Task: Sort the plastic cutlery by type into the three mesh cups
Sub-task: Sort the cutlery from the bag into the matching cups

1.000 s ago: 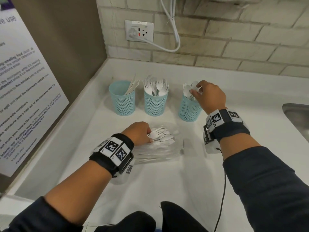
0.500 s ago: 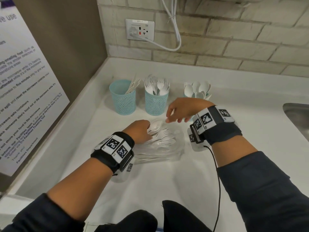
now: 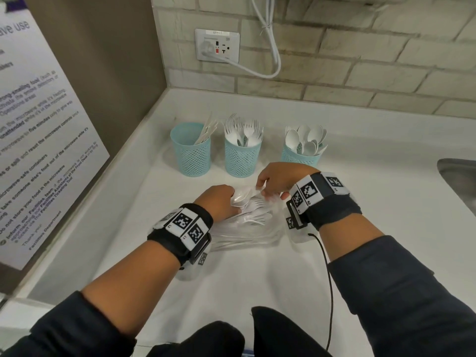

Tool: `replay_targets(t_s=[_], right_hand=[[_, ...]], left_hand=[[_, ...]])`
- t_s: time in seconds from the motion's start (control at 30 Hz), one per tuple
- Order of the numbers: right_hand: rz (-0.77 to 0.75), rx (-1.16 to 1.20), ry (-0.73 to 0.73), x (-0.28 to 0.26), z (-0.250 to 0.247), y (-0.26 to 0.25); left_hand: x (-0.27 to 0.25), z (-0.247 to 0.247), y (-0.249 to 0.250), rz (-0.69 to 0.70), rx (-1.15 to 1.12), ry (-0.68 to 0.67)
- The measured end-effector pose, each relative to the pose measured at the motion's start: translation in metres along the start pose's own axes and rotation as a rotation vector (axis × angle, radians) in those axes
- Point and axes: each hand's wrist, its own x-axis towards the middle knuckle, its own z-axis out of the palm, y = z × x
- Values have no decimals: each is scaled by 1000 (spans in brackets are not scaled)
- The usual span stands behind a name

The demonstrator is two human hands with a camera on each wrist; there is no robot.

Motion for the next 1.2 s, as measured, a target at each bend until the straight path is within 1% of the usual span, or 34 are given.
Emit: replay_targets(t_s=[0.13,0.23,0.37,0.53,0.67,0.8,0.93,1.0,1.13,1.2], right_hand=[[11,38,2,0,0,1],[16,51,10,0,1,3],[21,65,15,-1,3,3],[11,63,1,-5,1,-1],[8,49,21,-5,-1,3],[33,34,-13,-4,-1,6],[31,58,-23,-2,-3,9],[-12,135,-25,0,-8,10],[-186,470,-112,-2,-18,4],[-263,619,-145,-5,-21,0]], left_hand=[[0,1,-2,-3,-17,32],[-1,4,-2,5,-95,57],[-3,6,0,37,-50,26],[-7,4,2,103,-45,48],[-8,2,0,110,-63,66],[-8,-3,-4,81,-101,66],[-8,-12,-9,26,-332,39],[-10,-18,-11,42,-460,23],[-11,-28,-12,18,-950,-11],[-12,-32,-9,8,-1070,-28]])
